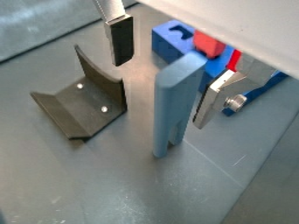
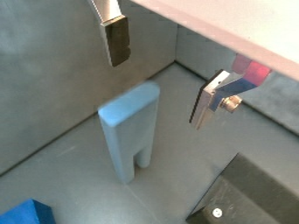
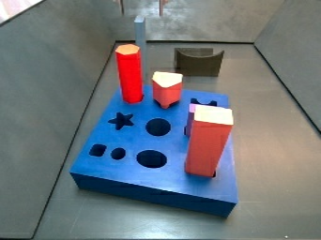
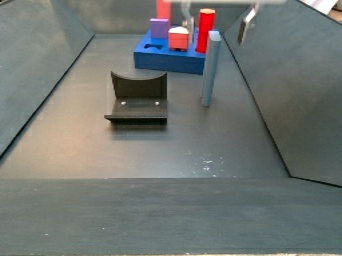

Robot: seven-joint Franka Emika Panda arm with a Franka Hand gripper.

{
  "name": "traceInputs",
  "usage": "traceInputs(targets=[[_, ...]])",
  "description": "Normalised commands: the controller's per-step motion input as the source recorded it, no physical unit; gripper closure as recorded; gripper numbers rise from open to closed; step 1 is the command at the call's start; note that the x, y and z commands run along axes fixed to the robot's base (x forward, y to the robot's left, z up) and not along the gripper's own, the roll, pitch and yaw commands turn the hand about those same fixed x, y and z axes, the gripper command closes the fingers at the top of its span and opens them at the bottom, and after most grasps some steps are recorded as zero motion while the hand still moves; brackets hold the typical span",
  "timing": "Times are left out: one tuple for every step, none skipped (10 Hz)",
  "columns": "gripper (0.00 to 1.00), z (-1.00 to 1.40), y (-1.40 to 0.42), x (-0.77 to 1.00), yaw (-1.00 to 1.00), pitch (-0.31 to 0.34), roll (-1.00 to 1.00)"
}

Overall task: Pick up the square-circle object. Move up. Rotate the square-circle object. Place the square-circle object on the fixture. Regrasp the square-circle object. Move to above the board. Insert the square-circle object.
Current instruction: Rotate the square-circle object.

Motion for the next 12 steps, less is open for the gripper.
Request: traceInputs(targets=[[0.00,0.48,0.00,-0.01,-0.02,0.052,-0.05],[0.00,0.31,0.00,0.00,-0.02,0.066,-0.08],[0.00,0.00,0.00,0.00,1.00,0.006,-0.01],[0.00,-0.11,0.01,0.02,1.00,0.006,-0.01],[0.00,-0.08,0.00,0.04,1.00,0.005,-0.01],[0.00,-0.05,0.00,0.04,1.00,0.004,-0.01],[0.00,-0.05,0.00,0.04,1.00,0.004,-0.01],[0.00,-0.05,0.00,0.04,1.00,0.004,-0.01],[0.00,-0.04,0.00,0.04,1.00,0.004,-0.01],[0.00,-0.04,0.00,0.04,1.00,0.004,-0.01],[0.00,-0.03,0.00,0.04,1.00,0.004,-0.01],[0.00,-0.03,0.00,0.04,1.00,0.004,-0.01]])
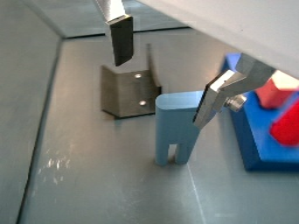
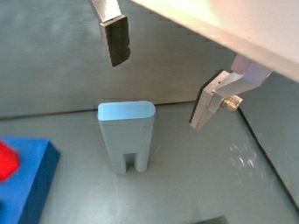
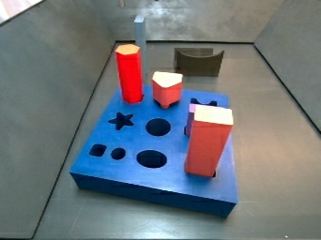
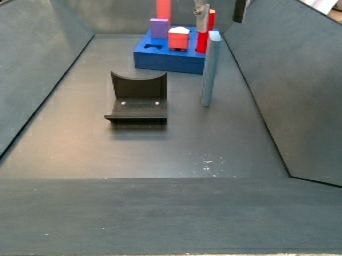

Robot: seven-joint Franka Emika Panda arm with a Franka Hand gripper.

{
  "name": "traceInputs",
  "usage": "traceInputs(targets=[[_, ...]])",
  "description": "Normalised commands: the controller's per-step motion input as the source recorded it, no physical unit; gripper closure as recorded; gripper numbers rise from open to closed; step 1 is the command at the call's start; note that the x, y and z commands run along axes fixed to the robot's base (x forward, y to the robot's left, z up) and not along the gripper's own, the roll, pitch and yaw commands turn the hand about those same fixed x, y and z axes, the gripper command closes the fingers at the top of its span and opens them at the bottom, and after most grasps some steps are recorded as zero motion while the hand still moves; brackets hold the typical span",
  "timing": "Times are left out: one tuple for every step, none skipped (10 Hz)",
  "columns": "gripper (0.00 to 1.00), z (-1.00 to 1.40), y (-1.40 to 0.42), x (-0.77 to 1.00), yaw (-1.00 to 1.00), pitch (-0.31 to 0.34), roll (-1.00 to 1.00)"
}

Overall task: Pick up the square-circle object. Move up. Rotate the square-circle object. Place the square-circle object on the fixture. Regrasp the square-circle object. Move to above the board. Insert the square-circle object.
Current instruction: Rotate the square-circle object.

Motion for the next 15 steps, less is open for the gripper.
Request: traceInputs(targets=[[0.00,-0.03,0.00,0.04,1.00,0.004,-0.01],[0.00,-0.03,0.00,0.04,1.00,0.004,-0.01],[0.00,-0.03,0.00,0.04,1.00,0.004,-0.01],[0.00,-0.03,0.00,0.04,1.00,0.004,-0.01],[0.00,-0.03,0.00,0.04,1.00,0.004,-0.01],[0.00,-0.03,0.00,0.05,1.00,0.005,-0.01],[0.00,-0.03,0.00,0.05,1.00,0.005,-0.01],[0.00,-0.03,0.00,0.05,1.00,0.005,-0.01],[0.00,-0.03,0.00,0.05,1.00,0.005,-0.01],[0.00,-0.03,0.00,0.05,1.00,0.005,-0.01],[0.00,-0.03,0.00,0.05,1.00,0.005,-0.01],[0.00,-0.03,0.00,0.05,1.00,0.006,-0.01],[0.00,-0.03,0.00,0.05,1.00,0.006,-0.01],[0.00,-0.03,0.00,0.05,1.00,0.006,-0.01],[0.00,-0.03,0.00,0.05,1.00,0.006,-0.01]])
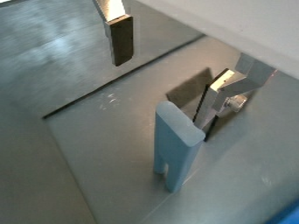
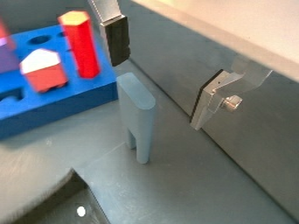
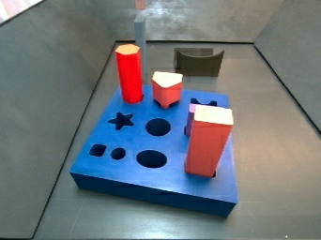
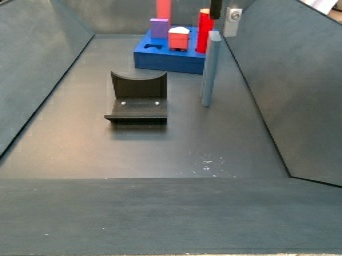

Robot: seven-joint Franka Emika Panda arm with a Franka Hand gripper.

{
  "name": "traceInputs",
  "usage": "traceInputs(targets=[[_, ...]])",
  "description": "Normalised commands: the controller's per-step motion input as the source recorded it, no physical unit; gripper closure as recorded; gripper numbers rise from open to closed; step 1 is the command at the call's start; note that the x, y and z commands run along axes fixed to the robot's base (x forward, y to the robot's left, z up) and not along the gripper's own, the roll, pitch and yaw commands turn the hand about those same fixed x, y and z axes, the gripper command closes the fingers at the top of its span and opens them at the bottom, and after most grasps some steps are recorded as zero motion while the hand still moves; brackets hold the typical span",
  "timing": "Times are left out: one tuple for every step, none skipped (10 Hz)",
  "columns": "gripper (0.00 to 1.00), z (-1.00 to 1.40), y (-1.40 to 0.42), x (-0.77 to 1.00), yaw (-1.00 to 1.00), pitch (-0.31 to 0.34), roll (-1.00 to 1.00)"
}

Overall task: Pick up the square-circle object. Move up. Rotate the square-circle object. Place the square-circle object on the fixture. Regrasp the square-circle object. Move to above the board. Insert the square-circle object.
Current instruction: Rotate the square-circle object.

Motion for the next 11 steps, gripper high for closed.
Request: traceInputs(targets=[[0.00,-0.03,0.00,0.05,1.00,0.007,-0.01],[0.00,-0.03,0.00,0.05,1.00,0.007,-0.01],[0.00,-0.03,0.00,0.05,1.00,0.007,-0.02],[0.00,-0.03,0.00,0.05,1.00,0.008,-0.02],[0.00,-0.03,0.00,0.05,1.00,0.008,-0.02],[0.00,-0.03,0.00,0.05,1.00,0.009,-0.02],[0.00,-0.03,0.00,0.05,1.00,0.010,-0.02],[0.00,-0.03,0.00,0.05,1.00,0.010,-0.02],[0.00,-0.03,0.00,0.05,1.00,0.011,-0.02],[0.00,-0.03,0.00,0.05,1.00,0.011,-0.02],[0.00,-0.02,0.00,0.05,1.00,0.013,-0.03]])
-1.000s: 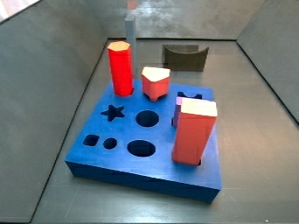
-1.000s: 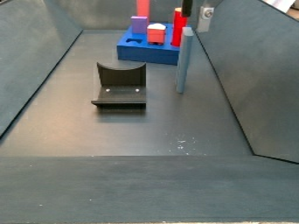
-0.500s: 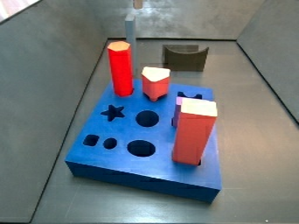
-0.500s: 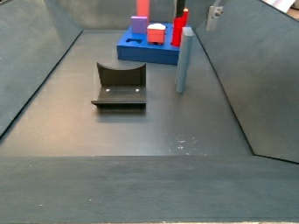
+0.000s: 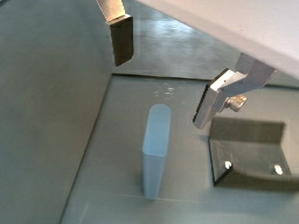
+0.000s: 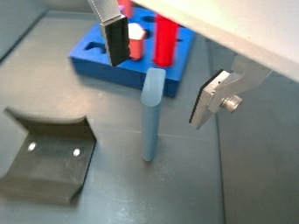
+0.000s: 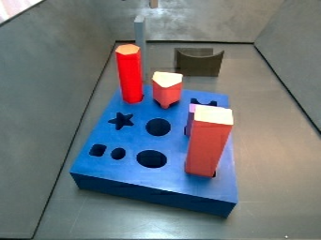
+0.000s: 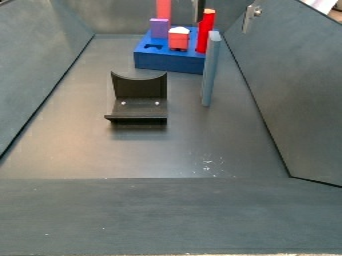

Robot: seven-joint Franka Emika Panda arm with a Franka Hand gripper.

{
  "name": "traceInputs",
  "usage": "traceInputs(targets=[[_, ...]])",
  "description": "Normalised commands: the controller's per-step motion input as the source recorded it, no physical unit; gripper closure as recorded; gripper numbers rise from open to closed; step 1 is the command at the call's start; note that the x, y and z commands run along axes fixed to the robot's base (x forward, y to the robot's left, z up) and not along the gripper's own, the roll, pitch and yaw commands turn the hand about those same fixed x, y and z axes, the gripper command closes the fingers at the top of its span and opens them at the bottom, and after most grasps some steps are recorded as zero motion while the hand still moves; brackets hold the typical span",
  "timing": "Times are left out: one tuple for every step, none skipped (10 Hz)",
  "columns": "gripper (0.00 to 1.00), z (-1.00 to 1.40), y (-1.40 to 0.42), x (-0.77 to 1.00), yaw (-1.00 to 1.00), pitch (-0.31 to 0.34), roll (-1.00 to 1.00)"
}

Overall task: Pick up the square-circle object. Move up. Rotate the square-circle object. Place the square-circle object on the fixture. Regrasp the square-circle object. Move to above the board. Insert the square-circle object.
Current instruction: Rotate the square-circle object.

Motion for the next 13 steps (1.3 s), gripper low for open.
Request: traceInputs(targets=[[0.00,-0.02,0.00,0.05,1.00,0.014,-0.03],[0.00,-0.02,0.00,0.05,1.00,0.016,-0.04],[0.00,-0.02,0.00,0.05,1.00,0.018,-0.04],[0.00,-0.02,0.00,0.05,1.00,0.021,-0.05],[0.00,-0.02,0.00,0.05,1.00,0.023,-0.05],[0.00,-0.02,0.00,0.05,1.00,0.030,-0.07],[0.00,-0.02,0.00,0.05,1.00,0.035,-0.08],[0.00,-0.02,0.00,0.05,0.59,0.035,-0.08],[0.00,-0.02,0.00,0.05,0.43,0.035,-0.08],[0.00,-0.02,0.00,0.05,0.23,0.034,-0.08],[0.00,-1.00,0.00,0.00,0.15,0.034,-0.08],[0.00,-1.00,0.00,0.01,0.10,0.020,-0.08],[0.00,-1.00,0.01,0.02,0.07,-0.009,-0.06]])
